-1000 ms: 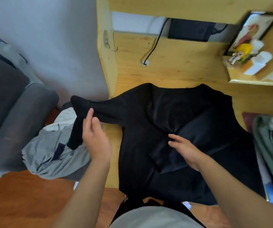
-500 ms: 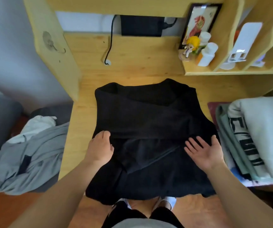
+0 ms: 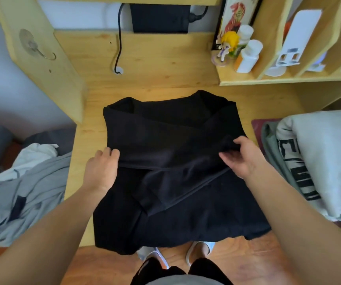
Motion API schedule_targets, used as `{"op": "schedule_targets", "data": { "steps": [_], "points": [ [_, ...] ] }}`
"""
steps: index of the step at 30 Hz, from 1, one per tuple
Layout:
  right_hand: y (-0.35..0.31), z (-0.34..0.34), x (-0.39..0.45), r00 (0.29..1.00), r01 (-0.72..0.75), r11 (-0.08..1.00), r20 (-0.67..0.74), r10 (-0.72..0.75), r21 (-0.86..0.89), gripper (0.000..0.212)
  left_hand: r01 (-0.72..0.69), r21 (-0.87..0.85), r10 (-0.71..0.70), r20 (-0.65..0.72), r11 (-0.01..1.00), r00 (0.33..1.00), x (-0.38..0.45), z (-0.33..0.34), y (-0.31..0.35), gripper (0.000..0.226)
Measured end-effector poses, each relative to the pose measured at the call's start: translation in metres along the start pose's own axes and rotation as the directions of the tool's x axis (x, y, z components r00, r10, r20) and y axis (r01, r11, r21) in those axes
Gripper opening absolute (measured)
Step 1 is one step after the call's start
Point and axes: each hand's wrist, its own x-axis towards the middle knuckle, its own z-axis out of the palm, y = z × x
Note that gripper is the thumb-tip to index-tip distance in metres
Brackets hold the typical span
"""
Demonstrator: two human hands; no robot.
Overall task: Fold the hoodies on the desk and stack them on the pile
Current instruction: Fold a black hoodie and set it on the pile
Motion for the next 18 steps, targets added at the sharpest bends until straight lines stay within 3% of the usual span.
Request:
{"op": "schedule_targets", "data": {
  "steps": [3,6,8,9,10,12,14,15,18],
  "points": [
    [0.001,-0.009,-0.056,0.983,0.115,0.983,0.126,-0.133,0.144,0.017,0.203,-0.207,-0.214,-0.033,0.957,0.976,-0.004,-0.006,-0.015,0.025],
    [0.057,-0.057,-0.066,0.996,0.087,0.995,-0.001,-0.087,0.047,0.020,0.234,-0.228,-0.238,0.008,0.945,0.971,-0.013,-0.001,-0.025,0.030],
    [0.105,-0.096,-0.054,0.980,-0.025,0.990,-0.201,-0.003,-0.135,0.017,0.230,-0.180,-0.224,0.055,0.956,0.973,-0.019,0.001,-0.026,0.029],
    [0.125,-0.115,-0.046,0.952,-0.063,0.956,-0.305,-0.029,-0.287,0.016,0.228,-0.149,-0.217,0.086,0.962,0.972,-0.021,0.001,-0.024,0.030],
    [0.136,-0.128,-0.041,0.918,-0.072,0.888,-0.379,-0.119,-0.454,0.016,0.226,-0.120,-0.213,0.113,0.967,0.971,-0.024,0.002,-0.023,0.033],
    [0.141,-0.139,-0.033,0.855,-0.037,0.690,-0.380,-0.352,-0.723,0.016,0.187,-0.087,-0.179,0.091,0.979,0.980,-0.025,0.003,-0.020,0.047],
    [0.135,-0.125,-0.031,0.844,0.090,0.524,-0.215,-0.492,-0.847,0.021,0.035,-0.126,-0.039,-0.032,0.991,0.999,-0.022,-0.002,-0.013,0.060],
    [0.134,-0.114,-0.028,0.835,0.194,0.401,-0.064,-0.546,-0.895,0.027,-0.066,-0.162,0.051,-0.099,0.985,0.994,-0.017,-0.004,-0.006,0.060],
    [0.139,-0.074,-0.015,0.693,0.470,-0.101,0.438,-0.573,-0.877,0.045,-0.200,-0.251,0.170,-0.136,0.947,0.976,0.013,-0.010,0.024,0.056]
  ]
}}
